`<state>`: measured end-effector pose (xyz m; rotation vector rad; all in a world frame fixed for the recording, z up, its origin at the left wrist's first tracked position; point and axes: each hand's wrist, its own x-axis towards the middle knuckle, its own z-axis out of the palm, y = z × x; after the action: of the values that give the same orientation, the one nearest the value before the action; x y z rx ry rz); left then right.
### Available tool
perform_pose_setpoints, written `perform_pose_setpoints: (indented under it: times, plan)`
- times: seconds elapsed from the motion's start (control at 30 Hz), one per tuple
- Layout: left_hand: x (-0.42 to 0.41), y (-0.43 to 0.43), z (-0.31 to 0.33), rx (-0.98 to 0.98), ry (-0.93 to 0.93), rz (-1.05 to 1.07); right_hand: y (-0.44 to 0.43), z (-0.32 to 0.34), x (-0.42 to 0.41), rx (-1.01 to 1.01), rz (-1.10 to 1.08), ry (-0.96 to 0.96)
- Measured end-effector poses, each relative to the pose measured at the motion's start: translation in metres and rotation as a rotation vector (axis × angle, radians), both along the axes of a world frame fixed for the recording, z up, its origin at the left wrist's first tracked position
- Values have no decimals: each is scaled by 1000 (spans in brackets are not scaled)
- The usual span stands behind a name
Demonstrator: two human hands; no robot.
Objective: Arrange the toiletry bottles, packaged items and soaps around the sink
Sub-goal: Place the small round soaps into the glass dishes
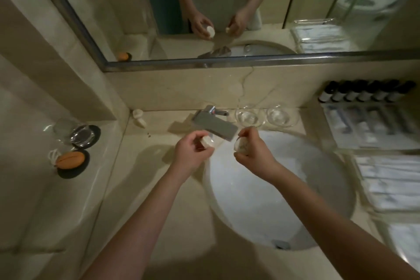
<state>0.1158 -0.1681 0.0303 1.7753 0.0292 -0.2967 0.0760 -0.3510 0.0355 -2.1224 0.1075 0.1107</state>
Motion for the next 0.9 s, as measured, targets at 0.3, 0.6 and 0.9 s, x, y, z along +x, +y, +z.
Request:
perform_pose_setpoints:
  times: [0.3, 0.6, 0.9]
  plan:
    - [16, -121, -9, 92, -31, -179, -127, -16, 7, -195, -94, 65]
    - [73, -200, -31, 294, -60, -299, -197, -43, 78, -361, -98, 21]
    - [119, -224, -68, 438, -48, -348, -210, -77, 121, -571, 35, 76]
